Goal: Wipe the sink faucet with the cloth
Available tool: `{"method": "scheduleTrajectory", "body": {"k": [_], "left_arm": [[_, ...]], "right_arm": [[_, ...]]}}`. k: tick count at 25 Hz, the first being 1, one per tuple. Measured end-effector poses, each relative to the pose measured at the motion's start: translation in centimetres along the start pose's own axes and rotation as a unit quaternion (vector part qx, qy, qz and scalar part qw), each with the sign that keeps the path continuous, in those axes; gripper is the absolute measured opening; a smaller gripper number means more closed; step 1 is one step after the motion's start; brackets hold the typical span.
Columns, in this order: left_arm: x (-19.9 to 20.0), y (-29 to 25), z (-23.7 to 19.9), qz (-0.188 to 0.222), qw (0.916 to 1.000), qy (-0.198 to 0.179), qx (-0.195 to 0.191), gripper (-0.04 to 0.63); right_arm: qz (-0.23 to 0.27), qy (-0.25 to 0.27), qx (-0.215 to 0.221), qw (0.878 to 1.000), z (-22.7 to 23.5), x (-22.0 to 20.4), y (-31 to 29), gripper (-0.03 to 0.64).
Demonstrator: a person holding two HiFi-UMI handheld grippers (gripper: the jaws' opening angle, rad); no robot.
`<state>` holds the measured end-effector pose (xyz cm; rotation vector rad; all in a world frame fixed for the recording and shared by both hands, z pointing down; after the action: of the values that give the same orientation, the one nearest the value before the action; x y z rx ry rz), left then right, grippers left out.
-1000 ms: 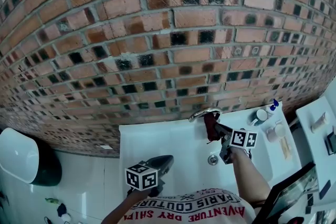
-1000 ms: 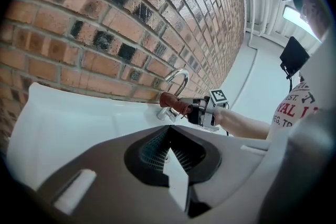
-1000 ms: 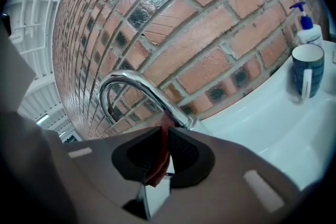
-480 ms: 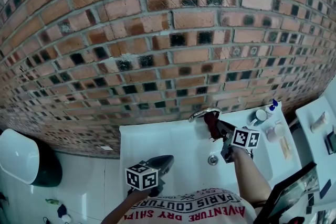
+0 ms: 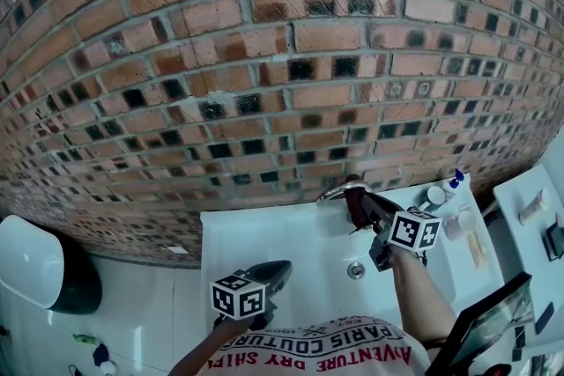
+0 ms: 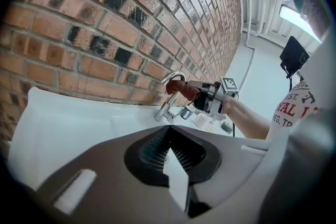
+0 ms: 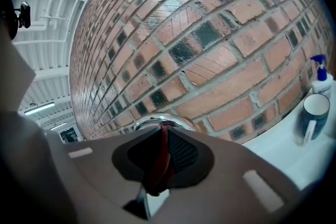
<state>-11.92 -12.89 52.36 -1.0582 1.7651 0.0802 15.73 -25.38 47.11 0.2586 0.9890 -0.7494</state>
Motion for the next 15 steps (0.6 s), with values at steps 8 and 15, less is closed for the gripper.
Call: {"method": "scheduleTrajectory", "body": {"k": [8, 15], "left_arm": [[0.1, 0.3, -0.1, 0.006, 1.0, 0.0, -0.002, 0.0], [0.0, 0.3, -0.4, 0.007, 1.0, 0.005, -0.003, 0.0]], "right_arm": [[-0.014, 0.029, 0.04, 0.999, -3.8, -0.2, -1.7, 0.034], [-0.045, 0.035, 0.054, 0.997, -4.7, -2.1, -3.4, 0.034]]}}
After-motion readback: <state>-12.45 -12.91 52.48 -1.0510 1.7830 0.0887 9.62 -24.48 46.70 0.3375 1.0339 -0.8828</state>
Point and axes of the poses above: the fingertips, and each gripper's own axes: y backward along the fingers, z to its right, x out of its top, the point moved 7 cm from there along y, backward along the fingers, and after that the axes turned 4 degrees about x, right-handed, at the moved point
